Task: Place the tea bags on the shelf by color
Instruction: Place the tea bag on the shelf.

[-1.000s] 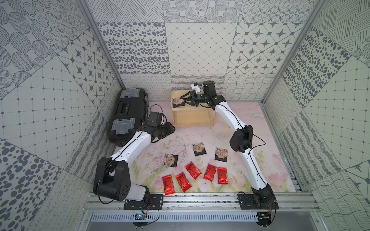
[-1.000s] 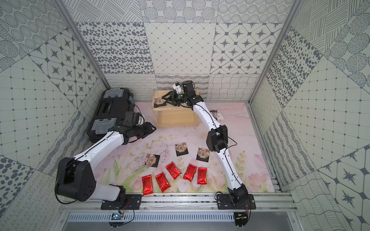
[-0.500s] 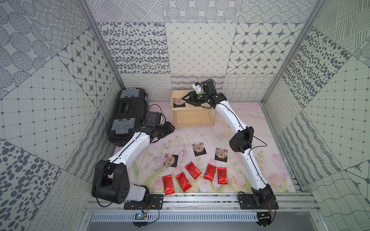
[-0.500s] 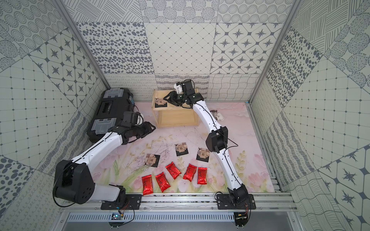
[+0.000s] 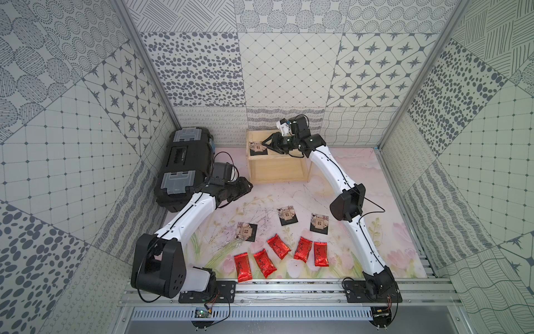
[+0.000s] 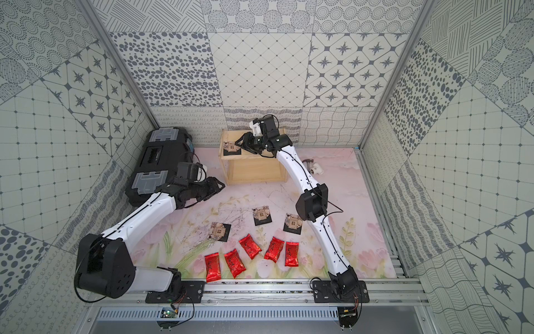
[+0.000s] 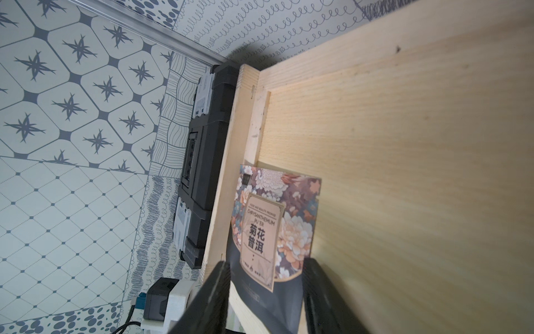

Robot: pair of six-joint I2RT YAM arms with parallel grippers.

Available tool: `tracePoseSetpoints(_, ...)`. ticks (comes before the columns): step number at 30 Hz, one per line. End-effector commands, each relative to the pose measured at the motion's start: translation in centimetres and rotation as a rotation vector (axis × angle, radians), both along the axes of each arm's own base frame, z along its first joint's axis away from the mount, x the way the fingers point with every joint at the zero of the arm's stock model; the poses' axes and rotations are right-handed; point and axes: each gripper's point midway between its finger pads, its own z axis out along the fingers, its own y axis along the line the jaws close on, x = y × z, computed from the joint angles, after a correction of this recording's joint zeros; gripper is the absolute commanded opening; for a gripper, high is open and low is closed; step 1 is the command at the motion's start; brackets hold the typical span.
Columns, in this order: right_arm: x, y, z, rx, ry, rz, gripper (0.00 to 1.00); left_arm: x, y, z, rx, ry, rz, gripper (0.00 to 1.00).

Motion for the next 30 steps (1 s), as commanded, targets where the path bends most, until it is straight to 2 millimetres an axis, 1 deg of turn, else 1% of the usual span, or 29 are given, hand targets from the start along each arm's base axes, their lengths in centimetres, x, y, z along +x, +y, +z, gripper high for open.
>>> tracePoseSetpoints(1, -0.9, 0.5, -2.1, -0.046, 0.057, 0.006, 0.45, 0.2, -0.1, 0.8, -0.002, -0.037, -0.014, 0.51)
tracePoseSetpoints(13, -1.2, 1.2, -1.9, -0.035, 0.053, 0.015, 0.45, 0.1, -0.1, 0.9, -0.002, -0.041, -0.012, 0.51)
tracePoseSetpoints(22, -1.1, 1.1, -1.7, -0.034, 0.042, 0.016, 0.45, 0.0, -0.2, 0.8, -0.011, -0.041, -0.013, 0.52)
tracePoseSetpoints(25, -0.7, 0.4, -0.2, -0.026, 0.006, 0.006, 0.45, 0.0, -0.3, 0.9, -0.019, -0.042, -0.017, 0.52)
tracePoseSetpoints(27, -0.4, -0.6, 1.4, -0.023, -0.035, -0.007, 0.46, -0.1, -0.7, 0.9, -0.028, -0.044, -0.024, 0.51)
tracePoseSetpoints(30, -0.5, -1.8, 3.3, -0.027, -0.079, -0.013, 0.46, -0.5, -1.9, 0.7, -0.042, -0.036, -0.05, 0.51)
